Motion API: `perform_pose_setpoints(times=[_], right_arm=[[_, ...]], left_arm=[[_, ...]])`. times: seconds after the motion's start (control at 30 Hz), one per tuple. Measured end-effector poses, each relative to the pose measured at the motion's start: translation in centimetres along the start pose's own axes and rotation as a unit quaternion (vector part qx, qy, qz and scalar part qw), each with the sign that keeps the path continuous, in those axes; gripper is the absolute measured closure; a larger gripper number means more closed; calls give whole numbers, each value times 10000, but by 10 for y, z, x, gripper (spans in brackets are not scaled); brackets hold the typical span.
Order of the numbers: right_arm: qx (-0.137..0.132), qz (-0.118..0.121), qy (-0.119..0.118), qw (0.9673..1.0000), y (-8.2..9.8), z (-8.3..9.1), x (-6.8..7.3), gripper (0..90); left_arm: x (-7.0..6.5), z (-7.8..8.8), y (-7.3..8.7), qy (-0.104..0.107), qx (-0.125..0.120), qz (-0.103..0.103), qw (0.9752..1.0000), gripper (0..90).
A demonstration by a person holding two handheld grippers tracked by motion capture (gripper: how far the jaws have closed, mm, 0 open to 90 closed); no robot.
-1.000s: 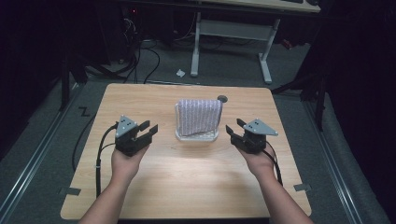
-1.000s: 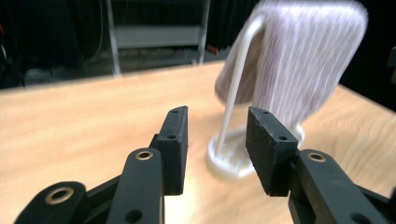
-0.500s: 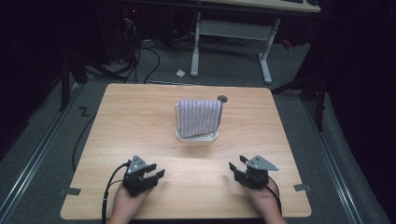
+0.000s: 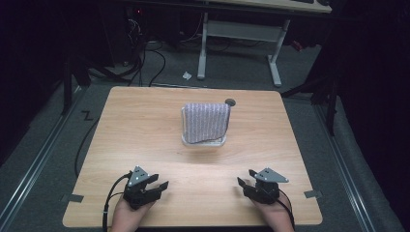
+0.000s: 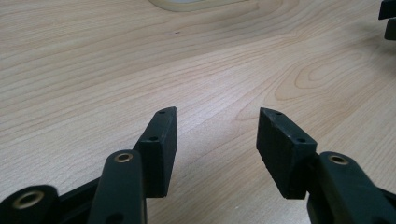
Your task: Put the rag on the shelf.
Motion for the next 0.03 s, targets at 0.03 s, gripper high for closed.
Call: perform_pose_setpoints(times=[0.03], right_arm=[[-11, 5, -2, 10000, 0, 0, 0, 432]], left_arm=[[0, 0, 0, 0, 0, 0, 10000, 476]])
Point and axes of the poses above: each handheld gripper's, and its own axes: z roughly backward along the jaws, y roughly out of its underside, x roughly to its left, the point moved 5 cm from there along -z, roughly forward along the jaws, and after that the axes turned 15 degrees about z, right-handed, at the moved point
